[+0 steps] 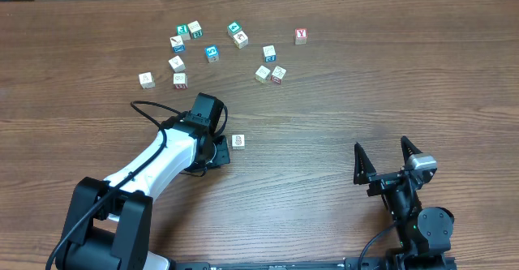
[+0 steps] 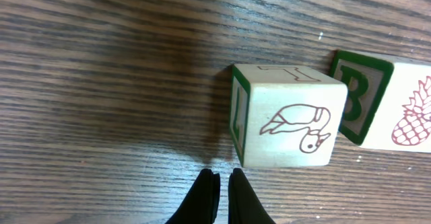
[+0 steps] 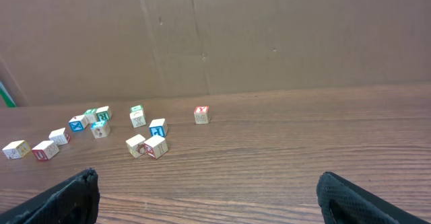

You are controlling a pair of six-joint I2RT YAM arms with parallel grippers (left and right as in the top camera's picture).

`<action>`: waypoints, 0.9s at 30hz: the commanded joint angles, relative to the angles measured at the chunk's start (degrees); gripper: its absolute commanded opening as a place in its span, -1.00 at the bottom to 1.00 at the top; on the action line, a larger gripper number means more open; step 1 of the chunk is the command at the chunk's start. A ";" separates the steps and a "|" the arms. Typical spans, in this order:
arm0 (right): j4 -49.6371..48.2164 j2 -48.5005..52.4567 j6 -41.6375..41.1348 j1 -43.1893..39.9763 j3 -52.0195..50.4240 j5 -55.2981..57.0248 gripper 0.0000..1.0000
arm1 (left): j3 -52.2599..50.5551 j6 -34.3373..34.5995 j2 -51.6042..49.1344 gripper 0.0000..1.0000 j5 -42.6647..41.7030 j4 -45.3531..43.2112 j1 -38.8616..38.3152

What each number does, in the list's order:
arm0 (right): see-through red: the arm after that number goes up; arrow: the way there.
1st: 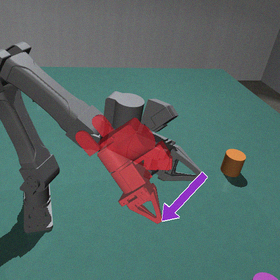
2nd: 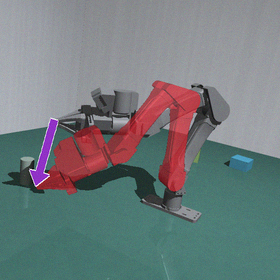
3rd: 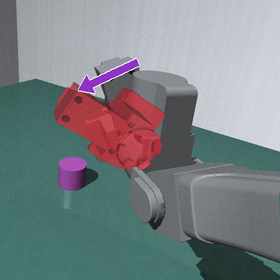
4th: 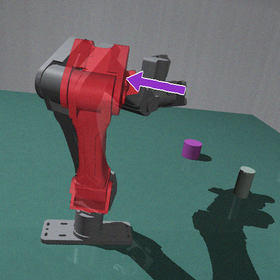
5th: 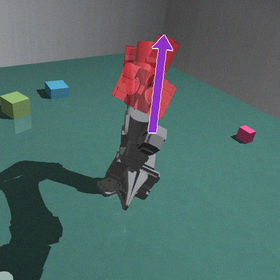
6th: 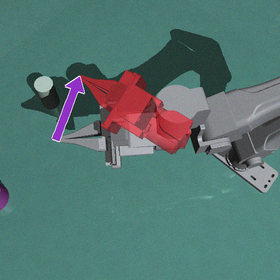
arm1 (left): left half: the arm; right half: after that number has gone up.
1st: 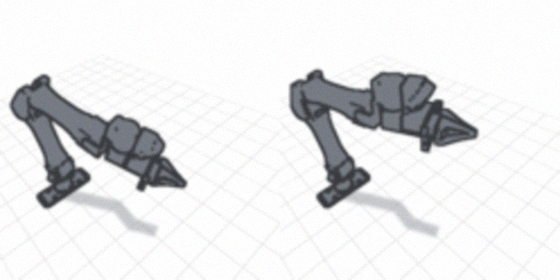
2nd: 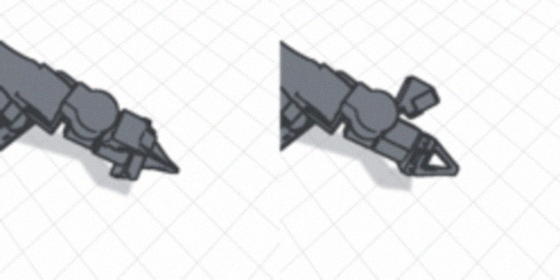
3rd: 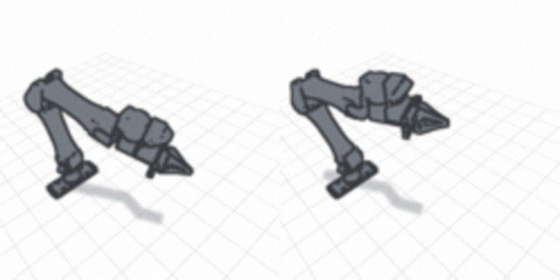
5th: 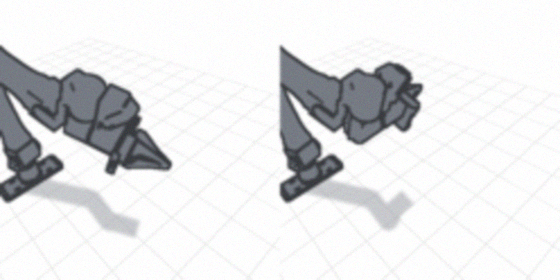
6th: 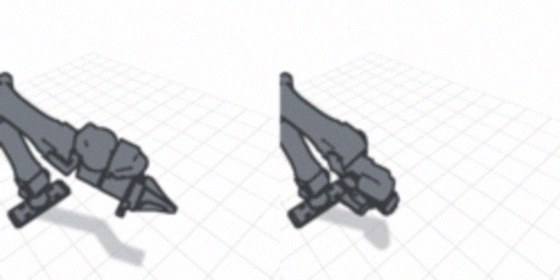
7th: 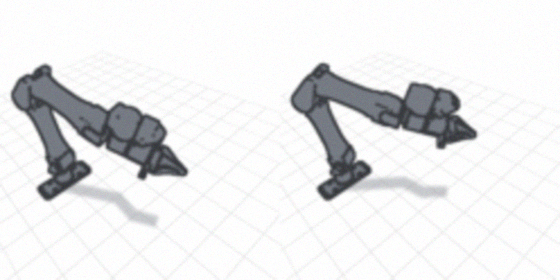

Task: Form a horizontal line
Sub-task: 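Push the I block right against the 2 block with the left gripper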

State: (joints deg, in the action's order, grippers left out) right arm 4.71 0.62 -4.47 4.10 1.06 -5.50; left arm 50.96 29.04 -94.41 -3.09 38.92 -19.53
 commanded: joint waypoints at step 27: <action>-0.26 -0.46 0.04 -0.44 -0.59 0.72 1.00 | -0.15 0.81 -0.09 -0.91 -0.94 -3.28 -0.37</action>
State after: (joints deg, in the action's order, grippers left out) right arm 4.71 0.62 -4.47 4.10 1.06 -5.52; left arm 50.96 29.04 -94.41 -3.70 34.76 -19.53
